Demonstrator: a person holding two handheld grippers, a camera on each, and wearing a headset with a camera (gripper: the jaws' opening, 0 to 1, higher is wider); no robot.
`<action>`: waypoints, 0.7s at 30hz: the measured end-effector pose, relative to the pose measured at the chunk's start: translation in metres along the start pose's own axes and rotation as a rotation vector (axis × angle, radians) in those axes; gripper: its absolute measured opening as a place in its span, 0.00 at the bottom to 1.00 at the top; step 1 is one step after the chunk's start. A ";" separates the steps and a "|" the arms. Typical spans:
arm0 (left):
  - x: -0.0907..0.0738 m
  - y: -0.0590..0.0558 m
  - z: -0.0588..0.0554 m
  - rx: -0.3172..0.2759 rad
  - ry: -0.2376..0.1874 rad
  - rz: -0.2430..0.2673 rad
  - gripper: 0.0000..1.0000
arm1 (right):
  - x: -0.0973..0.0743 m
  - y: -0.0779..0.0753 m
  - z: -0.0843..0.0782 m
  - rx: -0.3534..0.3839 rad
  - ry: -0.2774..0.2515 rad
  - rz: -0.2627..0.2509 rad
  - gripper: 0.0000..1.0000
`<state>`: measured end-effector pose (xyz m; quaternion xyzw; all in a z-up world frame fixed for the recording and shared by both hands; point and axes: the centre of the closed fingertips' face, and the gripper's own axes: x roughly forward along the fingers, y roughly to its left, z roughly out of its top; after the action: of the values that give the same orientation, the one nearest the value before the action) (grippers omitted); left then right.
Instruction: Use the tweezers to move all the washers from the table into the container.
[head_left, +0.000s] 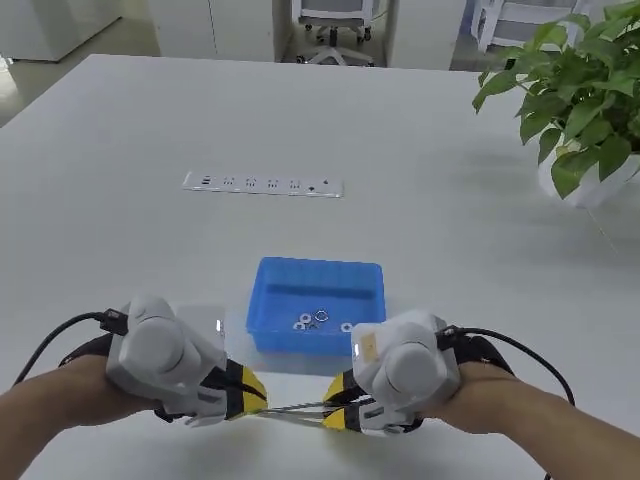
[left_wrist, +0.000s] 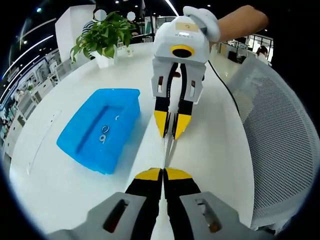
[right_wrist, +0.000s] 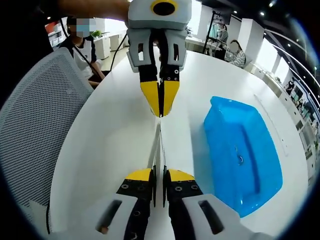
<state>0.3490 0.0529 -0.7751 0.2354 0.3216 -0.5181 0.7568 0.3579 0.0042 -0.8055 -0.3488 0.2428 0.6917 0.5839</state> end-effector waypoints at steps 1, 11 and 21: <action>-0.001 0.000 -0.001 -0.004 -0.003 0.004 0.05 | 0.000 0.000 0.000 0.000 -0.002 0.001 0.12; -0.011 0.001 -0.001 -0.029 -0.029 0.037 0.10 | -0.002 0.002 -0.002 -0.017 0.014 -0.005 0.17; -0.029 0.009 0.009 -0.082 -0.106 0.110 0.28 | -0.025 -0.001 -0.004 0.049 -0.001 -0.089 0.27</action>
<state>0.3518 0.0681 -0.7474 0.1940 0.2886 -0.4740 0.8089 0.3612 -0.0144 -0.7888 -0.3445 0.2437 0.6591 0.6225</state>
